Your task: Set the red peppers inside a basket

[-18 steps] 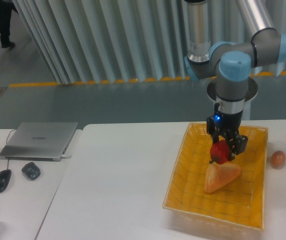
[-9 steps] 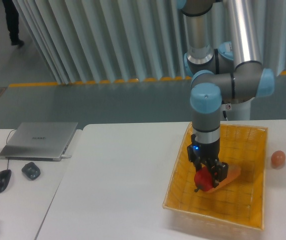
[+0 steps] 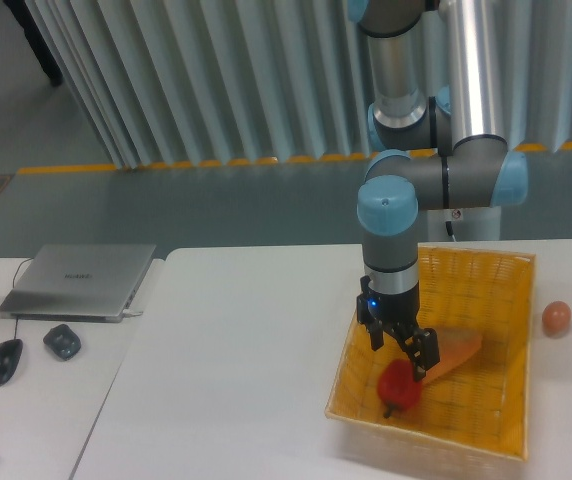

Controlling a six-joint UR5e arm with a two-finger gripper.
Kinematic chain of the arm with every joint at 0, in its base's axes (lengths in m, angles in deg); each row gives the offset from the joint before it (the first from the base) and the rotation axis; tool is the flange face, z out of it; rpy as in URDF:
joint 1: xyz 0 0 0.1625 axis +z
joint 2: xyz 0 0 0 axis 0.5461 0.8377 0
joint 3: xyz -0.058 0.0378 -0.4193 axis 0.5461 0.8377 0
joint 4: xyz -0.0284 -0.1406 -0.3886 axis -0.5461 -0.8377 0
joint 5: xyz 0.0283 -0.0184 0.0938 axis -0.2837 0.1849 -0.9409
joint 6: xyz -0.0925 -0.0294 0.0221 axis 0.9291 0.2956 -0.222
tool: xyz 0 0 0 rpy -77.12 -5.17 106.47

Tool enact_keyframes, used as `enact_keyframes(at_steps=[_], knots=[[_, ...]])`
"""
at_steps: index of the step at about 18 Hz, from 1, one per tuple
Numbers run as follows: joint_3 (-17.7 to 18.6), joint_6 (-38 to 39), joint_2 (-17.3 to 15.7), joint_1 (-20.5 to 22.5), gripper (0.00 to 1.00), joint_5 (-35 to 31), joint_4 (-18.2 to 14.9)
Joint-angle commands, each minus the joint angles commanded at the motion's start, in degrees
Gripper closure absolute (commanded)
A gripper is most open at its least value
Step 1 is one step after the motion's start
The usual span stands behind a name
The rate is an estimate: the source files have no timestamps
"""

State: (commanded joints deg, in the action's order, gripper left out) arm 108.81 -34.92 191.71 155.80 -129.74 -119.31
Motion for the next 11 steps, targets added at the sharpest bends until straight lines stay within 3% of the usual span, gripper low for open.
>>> enact_keyframes(at_steps=[3,5,7,11], knots=[[-0.44,-1.23,-1.23,0.88,0.0,-0.09,-0.18],[-0.62,-2.63,-3.24,3.67,0.0,-0.18,-0.79],[-0.53,-7.97,-5.53,5.62,0.0,-0.26,-2.71],[-0.53,-21.59,-7.03,11.14,0.0,-0.09,-6.23]])
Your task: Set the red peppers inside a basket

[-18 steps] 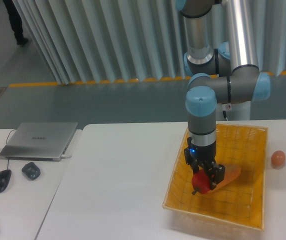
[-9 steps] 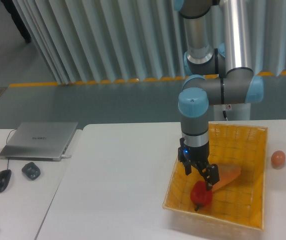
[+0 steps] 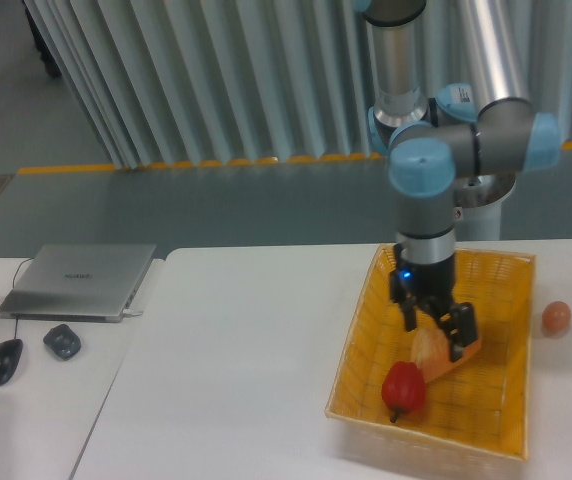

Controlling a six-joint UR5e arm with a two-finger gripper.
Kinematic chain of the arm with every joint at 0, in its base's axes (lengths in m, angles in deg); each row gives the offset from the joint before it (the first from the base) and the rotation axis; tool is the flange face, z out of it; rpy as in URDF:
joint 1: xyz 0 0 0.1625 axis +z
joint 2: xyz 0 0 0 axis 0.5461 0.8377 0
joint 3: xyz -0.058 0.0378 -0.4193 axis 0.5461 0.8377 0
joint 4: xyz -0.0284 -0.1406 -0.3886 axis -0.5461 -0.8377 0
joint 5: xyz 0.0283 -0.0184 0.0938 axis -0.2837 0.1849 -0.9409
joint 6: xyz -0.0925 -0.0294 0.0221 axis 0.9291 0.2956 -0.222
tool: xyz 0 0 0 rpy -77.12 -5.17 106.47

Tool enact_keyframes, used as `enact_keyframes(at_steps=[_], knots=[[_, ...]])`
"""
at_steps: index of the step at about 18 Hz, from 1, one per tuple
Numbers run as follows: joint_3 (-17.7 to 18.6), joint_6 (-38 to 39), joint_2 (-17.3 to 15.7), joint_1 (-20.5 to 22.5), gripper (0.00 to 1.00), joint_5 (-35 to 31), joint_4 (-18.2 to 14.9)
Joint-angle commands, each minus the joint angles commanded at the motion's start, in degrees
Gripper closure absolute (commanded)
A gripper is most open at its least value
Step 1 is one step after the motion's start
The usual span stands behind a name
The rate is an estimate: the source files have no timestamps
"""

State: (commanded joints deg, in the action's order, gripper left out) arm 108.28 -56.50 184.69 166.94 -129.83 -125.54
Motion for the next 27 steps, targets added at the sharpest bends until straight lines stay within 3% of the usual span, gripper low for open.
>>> enact_keyframes(at_steps=[4,6,7,11,15,27], knots=[[-0.53,-12.65,-0.36,6.24,0.0,0.7,-3.69],[-0.7,-28.53,-1.23,11.07,0.0,0.61,-4.67],[-0.7,-31.47,-1.5,12.48,0.0,0.53,-4.67],[-0.79,-32.29,-1.07,14.17,0.0,0.62,-4.67],[-0.79,-39.22,-0.8,15.66,0.0,0.27,-4.76],[-0.35,-39.68,0.96,15.93,0.0,0.26,-4.76]])
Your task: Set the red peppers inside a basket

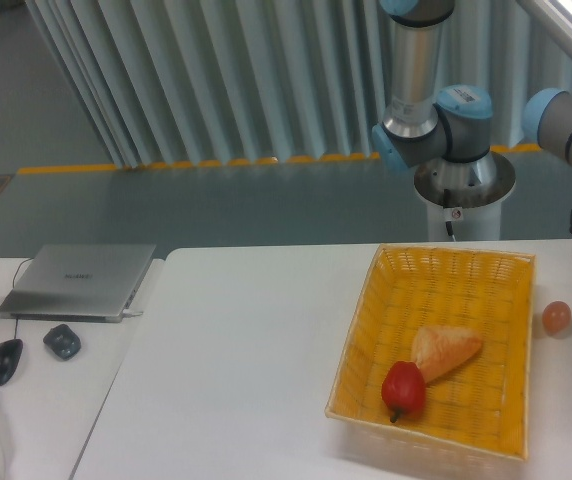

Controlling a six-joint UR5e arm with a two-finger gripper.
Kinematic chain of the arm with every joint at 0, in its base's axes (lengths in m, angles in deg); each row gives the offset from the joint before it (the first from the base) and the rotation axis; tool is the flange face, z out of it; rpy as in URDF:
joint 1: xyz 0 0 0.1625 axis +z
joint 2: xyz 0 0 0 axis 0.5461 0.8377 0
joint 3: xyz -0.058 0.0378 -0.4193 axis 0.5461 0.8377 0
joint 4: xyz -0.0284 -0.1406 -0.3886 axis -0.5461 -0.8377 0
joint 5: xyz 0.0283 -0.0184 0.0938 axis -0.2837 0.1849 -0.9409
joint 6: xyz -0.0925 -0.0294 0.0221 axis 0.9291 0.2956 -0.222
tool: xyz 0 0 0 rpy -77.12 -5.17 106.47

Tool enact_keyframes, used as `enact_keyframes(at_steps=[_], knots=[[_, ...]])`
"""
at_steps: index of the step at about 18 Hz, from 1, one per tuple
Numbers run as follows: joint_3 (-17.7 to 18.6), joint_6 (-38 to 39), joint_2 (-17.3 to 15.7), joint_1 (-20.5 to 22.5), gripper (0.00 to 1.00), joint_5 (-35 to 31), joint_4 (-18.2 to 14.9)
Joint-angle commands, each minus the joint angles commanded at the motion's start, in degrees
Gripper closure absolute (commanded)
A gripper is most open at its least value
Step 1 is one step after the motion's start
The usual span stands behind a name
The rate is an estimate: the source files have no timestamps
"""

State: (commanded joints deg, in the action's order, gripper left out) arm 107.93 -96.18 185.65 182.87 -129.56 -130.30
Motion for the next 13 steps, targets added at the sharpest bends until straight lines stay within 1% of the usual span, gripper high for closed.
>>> enact_keyframes(at_steps=[13], knots=[[0.18,0.0,0.09,0.62,0.0,-0.79,-0.09]])
